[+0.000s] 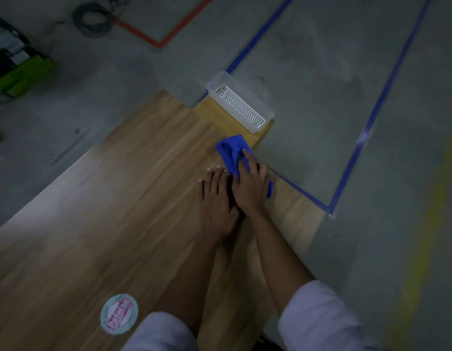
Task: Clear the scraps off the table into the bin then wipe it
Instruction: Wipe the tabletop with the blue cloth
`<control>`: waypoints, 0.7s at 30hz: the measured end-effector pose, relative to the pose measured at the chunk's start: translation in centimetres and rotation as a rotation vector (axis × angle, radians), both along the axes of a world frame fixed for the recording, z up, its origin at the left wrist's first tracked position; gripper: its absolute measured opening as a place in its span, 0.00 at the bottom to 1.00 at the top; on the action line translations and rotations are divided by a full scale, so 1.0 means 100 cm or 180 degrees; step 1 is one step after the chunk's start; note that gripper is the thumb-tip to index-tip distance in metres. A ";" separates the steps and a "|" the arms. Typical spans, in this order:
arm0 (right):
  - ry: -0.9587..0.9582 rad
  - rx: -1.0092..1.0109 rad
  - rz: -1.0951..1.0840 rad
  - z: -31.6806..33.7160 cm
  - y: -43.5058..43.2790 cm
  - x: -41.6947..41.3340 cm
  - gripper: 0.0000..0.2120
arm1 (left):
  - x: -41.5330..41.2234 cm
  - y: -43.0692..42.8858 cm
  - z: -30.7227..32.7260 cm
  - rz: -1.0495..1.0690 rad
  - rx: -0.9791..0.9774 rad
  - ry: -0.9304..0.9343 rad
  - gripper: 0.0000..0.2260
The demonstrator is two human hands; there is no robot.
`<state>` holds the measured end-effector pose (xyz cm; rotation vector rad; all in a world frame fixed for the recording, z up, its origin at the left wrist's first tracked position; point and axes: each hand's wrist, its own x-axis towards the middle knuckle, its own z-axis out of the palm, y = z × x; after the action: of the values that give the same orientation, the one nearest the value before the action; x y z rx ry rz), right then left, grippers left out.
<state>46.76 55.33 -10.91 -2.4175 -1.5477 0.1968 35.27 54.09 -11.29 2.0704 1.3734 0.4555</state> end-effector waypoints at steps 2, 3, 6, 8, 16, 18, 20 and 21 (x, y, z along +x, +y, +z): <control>-0.0107 0.0062 -0.0215 -0.014 -0.027 0.017 0.22 | -0.004 -0.014 -0.005 -0.0028 -0.0029 0.0113 0.31; -0.0170 0.0114 -0.0384 -0.017 -0.045 0.026 0.21 | -0.007 -0.021 -0.007 -0.0068 -0.0017 0.0209 0.30; -0.0330 0.0021 -0.0903 -0.019 -0.101 0.049 0.21 | -0.011 -0.042 -0.003 -0.0206 -0.0111 0.0511 0.30; -0.0301 -0.0141 -0.1156 -0.015 -0.128 0.061 0.24 | -0.012 -0.054 0.006 -0.0321 -0.0300 0.0639 0.30; -0.0276 -0.0012 -0.0526 0.029 -0.149 0.065 0.27 | -0.037 -0.113 0.032 -0.0363 -0.0798 0.0741 0.35; -0.0197 -0.0406 0.0078 0.022 -0.148 0.065 0.30 | -0.043 -0.124 0.032 -0.0363 -0.0786 0.0740 0.34; -0.0057 -0.0802 0.0021 0.011 -0.159 0.077 0.28 | -0.045 -0.135 0.036 -0.0403 -0.0813 0.0827 0.33; -0.0035 -0.0834 -0.0175 0.006 -0.169 0.086 0.26 | -0.045 -0.142 0.037 -0.0427 -0.0828 0.0881 0.32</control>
<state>55.33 38.43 -10.32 -2.6594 -1.5424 0.3991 30.74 39.90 -7.57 2.0434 1.3536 -0.0679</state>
